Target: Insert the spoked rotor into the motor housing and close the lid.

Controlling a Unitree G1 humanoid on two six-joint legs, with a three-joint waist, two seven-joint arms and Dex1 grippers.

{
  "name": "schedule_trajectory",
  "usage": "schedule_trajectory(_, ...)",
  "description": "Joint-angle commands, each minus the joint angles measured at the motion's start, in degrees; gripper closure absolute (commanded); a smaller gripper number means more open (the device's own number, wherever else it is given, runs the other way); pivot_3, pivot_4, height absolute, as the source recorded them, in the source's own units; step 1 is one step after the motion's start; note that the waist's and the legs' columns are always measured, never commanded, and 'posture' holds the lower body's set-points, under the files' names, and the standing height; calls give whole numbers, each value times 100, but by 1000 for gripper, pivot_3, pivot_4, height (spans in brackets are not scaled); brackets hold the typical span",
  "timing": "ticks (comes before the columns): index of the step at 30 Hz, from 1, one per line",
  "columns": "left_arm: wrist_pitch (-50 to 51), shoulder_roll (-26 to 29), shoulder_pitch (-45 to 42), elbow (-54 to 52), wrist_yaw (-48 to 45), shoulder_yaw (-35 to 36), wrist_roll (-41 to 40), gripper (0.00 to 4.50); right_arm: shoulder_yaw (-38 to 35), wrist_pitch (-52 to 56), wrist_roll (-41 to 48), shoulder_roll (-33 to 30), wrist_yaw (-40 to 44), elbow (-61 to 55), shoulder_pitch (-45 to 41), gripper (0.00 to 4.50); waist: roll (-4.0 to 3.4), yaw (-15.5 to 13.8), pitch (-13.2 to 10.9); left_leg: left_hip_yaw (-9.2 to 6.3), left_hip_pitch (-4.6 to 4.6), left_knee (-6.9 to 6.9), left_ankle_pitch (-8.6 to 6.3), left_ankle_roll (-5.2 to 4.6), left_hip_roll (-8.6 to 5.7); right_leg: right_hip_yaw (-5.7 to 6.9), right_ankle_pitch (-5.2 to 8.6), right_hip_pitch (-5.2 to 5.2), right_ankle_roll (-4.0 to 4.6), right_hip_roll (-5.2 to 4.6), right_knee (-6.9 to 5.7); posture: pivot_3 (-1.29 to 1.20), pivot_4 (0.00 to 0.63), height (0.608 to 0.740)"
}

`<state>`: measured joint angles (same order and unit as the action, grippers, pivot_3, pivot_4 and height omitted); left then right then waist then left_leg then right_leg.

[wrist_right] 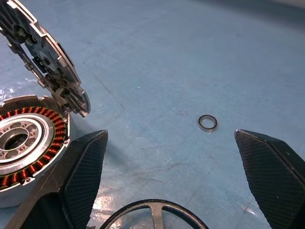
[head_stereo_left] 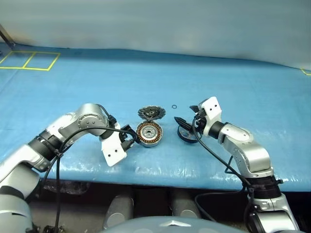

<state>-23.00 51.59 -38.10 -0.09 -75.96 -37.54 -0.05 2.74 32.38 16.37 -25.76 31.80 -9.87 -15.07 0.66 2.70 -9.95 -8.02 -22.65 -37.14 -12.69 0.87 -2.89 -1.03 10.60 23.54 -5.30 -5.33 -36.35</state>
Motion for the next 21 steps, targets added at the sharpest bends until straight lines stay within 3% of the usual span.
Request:
schedule_trajectory(1, 1929, 125, 324, -875, 5, 801, -1192, 508, 87, -180, -35, 53, 119, 11, -188, 0, 0, -1, 0, -1, 0, -2, 0, 0, 0, 1, 0, 0, 0, 0, -2, 0, 150, 740)
schedule_trajectory(5, 2994, 140, 1032, -1234, 263, 1558, -1904, 508, 121, -205, -84, 134, 120, 218, -335, 0, -2, 56, 0, 4, 15, 0, 0, 0, 7, -1, 7, -1, 11, 4, -15, 0, 150, 740)
schedule_trajectory(8, 3199, -66, 1405, -1052, 762, 2122, -1968, 508, 149, -99, -167, 233, -27, 455, -515, 0, 0, 64, -1, 4, 20, 1, 0, 0, 13, 1, 18, 8, 30, 9, -38, 0, 150, 740)
schedule_trajectory(15, 2750, -1512, 2327, -690, 2562, 3244, -1845, 508, 304, 234, -423, 546, -400, 794, -972, 0, -2, 51, 0, 8, 47, 12, 2, 4, 25, -1, 25, -3, 55, 19, -50, 0, 150, 740)
schedule_trajectory(21, 3058, -2003, 2633, -539, 3049, 3427, -1897, 508, 226, 416, -501, 678, -505, 1586, -1564, 0, -3, 6, 0, 16, 45, 11, 4, 8, 24, -4, 18, 1, 62, 19, -47, 0, 150, 740)
